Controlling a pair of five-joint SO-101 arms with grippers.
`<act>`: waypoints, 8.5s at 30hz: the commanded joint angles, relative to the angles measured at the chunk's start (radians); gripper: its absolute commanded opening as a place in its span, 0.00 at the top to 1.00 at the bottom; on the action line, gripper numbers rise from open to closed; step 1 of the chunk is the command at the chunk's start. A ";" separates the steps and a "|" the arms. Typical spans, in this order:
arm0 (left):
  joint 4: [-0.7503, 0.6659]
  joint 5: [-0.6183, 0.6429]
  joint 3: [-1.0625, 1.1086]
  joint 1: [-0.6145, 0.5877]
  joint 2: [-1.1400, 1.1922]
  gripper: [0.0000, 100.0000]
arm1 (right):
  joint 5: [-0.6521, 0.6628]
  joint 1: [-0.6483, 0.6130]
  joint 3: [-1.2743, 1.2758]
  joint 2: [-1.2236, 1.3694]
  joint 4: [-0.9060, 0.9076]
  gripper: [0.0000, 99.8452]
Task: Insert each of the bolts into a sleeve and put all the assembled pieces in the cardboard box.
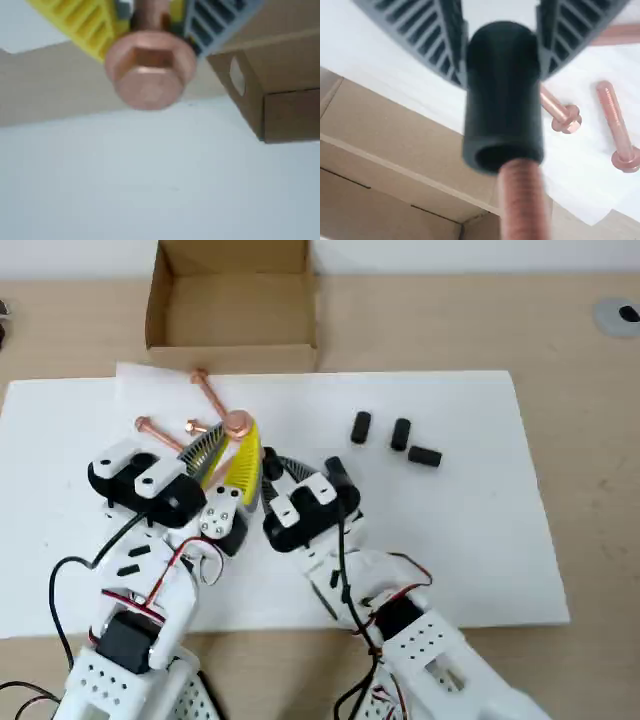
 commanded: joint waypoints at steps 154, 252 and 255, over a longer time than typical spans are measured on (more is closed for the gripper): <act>0.381 0.218 -0.265 0.015 0.280 0.99 | -0.009 -0.047 -0.002 -0.022 -0.003 0.99; 0.629 0.216 -0.114 -0.496 0.278 0.76 | -0.037 0.239 -1.598 1.423 0.140 0.99; 0.626 0.216 -0.110 -0.476 0.278 0.76 | -0.037 0.260 -1.736 1.561 0.143 0.99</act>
